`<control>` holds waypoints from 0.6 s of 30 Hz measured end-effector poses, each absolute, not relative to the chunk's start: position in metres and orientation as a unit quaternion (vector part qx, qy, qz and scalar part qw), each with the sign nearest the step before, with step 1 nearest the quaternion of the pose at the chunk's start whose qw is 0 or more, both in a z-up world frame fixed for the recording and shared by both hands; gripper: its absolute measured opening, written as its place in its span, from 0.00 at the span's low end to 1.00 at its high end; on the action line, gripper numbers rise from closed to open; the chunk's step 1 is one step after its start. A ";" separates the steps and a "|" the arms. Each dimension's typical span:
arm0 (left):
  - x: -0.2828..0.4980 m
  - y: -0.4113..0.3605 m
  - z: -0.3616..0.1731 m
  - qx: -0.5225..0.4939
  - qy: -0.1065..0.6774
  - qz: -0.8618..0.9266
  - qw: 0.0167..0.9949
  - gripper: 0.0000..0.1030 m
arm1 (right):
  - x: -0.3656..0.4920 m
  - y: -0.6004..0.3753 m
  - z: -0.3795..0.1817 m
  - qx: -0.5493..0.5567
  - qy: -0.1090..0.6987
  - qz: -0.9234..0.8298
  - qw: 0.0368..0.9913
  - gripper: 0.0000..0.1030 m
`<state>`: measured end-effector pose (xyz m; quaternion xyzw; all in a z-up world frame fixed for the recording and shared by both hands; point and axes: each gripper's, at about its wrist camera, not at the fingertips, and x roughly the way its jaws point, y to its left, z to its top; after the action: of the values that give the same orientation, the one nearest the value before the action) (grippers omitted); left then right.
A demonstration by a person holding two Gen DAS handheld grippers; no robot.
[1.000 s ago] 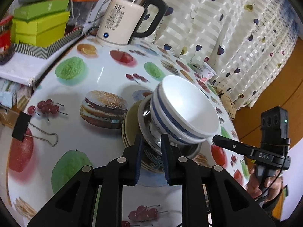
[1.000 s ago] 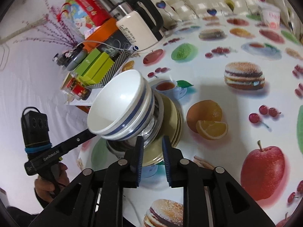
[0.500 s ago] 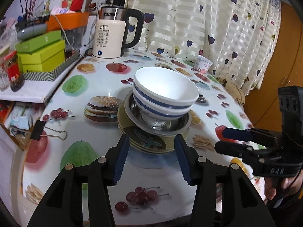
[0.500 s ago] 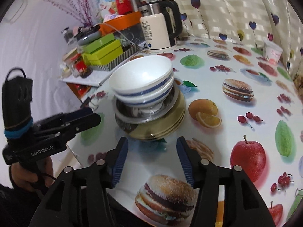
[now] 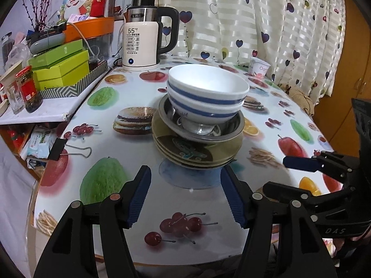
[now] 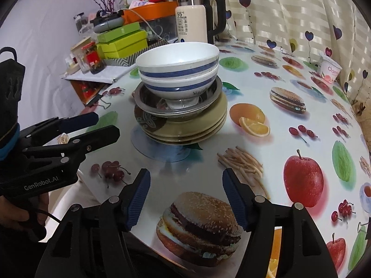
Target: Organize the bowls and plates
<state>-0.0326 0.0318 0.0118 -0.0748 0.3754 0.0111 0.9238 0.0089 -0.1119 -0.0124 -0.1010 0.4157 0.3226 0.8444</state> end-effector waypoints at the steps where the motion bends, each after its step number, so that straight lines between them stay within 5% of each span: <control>1: -0.033 0.032 0.011 -0.069 0.378 0.017 0.923 0.61 | 0.009 -0.112 -0.012 -0.102 0.414 0.323 0.845 0.63; 18: -0.028 0.036 -0.005 -0.094 0.409 0.002 0.908 0.61 | 0.008 -0.102 -0.012 -0.114 0.414 0.319 0.845 0.63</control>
<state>-0.0275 0.0357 -0.0052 -0.0940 0.4093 0.0024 0.9075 0.0080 -0.1025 -0.0117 -0.1138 0.4135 0.3194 0.8450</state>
